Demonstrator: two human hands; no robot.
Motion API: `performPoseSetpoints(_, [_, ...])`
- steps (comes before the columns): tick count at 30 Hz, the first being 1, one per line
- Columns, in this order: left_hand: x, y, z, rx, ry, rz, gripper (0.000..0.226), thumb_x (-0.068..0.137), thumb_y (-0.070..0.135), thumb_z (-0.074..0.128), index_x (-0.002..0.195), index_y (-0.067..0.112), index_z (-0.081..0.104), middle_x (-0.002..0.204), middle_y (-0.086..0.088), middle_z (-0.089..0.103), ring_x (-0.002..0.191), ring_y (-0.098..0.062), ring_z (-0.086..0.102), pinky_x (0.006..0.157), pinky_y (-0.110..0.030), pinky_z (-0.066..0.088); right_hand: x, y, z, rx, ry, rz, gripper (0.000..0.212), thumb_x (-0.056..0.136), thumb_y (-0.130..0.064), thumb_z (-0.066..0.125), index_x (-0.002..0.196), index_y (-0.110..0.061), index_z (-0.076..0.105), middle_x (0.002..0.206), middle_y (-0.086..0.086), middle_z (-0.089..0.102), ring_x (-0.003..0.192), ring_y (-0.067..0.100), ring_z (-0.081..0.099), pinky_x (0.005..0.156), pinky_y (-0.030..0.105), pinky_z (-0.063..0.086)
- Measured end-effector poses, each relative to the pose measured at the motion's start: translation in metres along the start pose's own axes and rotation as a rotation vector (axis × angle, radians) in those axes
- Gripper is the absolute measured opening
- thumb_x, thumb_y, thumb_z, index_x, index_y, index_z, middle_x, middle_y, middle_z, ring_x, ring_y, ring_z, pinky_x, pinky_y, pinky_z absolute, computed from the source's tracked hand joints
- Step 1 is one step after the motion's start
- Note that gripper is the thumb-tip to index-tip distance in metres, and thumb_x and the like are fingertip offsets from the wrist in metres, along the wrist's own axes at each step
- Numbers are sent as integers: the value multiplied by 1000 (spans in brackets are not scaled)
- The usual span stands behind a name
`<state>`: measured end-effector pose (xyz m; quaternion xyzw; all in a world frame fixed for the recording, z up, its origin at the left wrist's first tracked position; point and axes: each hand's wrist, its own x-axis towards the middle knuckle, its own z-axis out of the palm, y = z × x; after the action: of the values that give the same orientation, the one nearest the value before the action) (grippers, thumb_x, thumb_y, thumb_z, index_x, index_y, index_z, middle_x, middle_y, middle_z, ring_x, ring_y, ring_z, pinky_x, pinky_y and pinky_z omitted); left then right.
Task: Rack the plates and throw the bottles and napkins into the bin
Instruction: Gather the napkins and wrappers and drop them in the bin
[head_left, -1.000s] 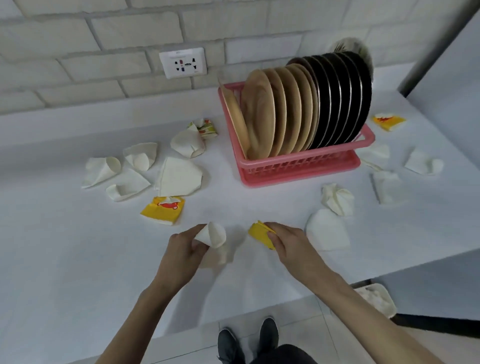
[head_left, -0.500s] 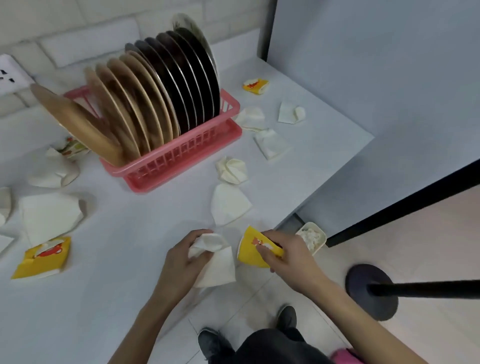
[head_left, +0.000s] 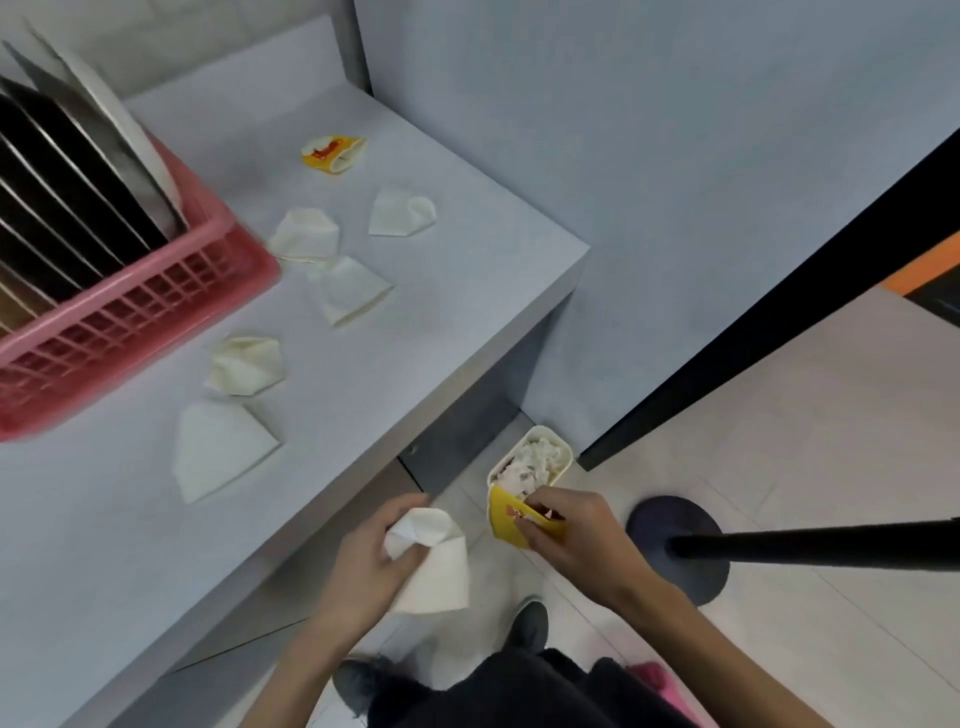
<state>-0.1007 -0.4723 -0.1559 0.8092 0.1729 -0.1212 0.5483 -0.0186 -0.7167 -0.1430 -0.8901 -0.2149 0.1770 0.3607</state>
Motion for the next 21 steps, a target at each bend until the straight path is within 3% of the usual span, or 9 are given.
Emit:
performPoseSetpoints(3, [8,9,32,-35,57,-63,36,81,17,68,110,37,66,111,25,66,101,2,61,81,-21,48,-3,26,-14,-8,-34,52,29,89,-44,48,92,-22,66,80,-6,65,70,14,55,64,35,46])
performPoseSetpoints(5, [14,14,48,-45,68,-100,32,78,23,65,108,35,67,108,22,67,97,-1,62,76,-22,49,-6,39,-17,-10,-41,76,23,90,-37,50,93,-21,66,83,-5,66,71,14,55,65,35,46])
performPoseSetpoints(9, [31,17,69,-3,-6,-124,32,90,11,64,109,37,65,105,18,66,93,-4,62,68,-17,48,-6,60,-19,-2,-50,131,19,92,-29,52,94,-16,65,83,-2,64,72,16,54,66,37,44])
performPoseSetpoints(16, [73,24,78,35,-126,-90,35,89,2,61,106,32,67,95,23,68,88,9,60,65,-11,47,-6,71,-20,13,20,280,18,95,-24,53,96,-12,67,88,1,65,78,18,56,72,38,46])
performPoseSetpoints(21, [100,21,72,45,-158,-57,31,89,3,65,102,31,63,98,15,68,86,6,61,66,-23,50,3,71,-13,3,61,337,18,91,-18,57,103,-14,68,94,1,64,81,18,56,74,33,46])
